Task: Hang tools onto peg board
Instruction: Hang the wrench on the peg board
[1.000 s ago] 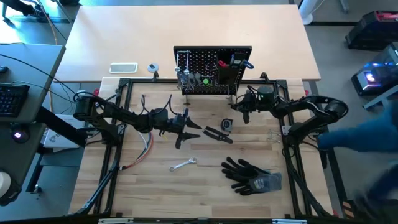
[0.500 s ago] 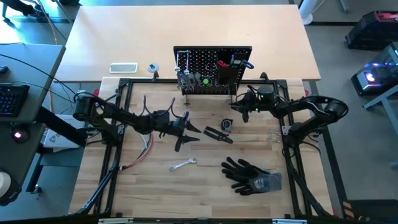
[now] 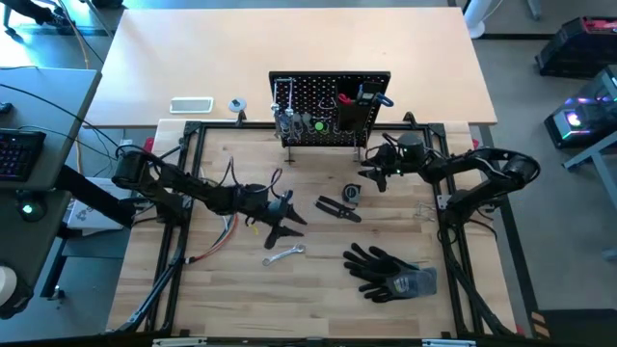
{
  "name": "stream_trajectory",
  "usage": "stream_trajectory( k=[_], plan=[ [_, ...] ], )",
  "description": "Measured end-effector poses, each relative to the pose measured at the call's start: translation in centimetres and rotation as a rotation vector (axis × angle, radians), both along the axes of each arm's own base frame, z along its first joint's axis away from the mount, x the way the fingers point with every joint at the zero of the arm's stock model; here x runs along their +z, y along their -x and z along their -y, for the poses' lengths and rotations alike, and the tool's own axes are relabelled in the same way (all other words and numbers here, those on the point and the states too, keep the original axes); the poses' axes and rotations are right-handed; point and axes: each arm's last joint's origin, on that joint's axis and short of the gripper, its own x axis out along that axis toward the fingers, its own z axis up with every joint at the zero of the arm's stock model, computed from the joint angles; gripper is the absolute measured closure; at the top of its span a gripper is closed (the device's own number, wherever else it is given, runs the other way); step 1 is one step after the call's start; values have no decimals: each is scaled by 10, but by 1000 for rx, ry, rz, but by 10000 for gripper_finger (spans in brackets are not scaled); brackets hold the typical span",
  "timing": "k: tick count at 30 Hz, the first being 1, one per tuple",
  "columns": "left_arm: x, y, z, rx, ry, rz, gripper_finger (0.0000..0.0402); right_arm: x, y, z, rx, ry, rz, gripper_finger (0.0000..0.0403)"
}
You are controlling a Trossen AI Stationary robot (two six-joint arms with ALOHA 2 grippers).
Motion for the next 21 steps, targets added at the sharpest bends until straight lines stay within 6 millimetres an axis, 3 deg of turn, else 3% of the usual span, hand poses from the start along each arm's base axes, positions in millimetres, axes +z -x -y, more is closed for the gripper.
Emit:
stream_trajectory(
  k=[10,21],
  plan=[
    [-19,13,33,-87,41,-239,236,-6,-3,-18,83,-76,-97,217],
    [-33,33,70,-35,-40,-424,236,16,-5,-52,195,-121,-112,217]
  ],
)
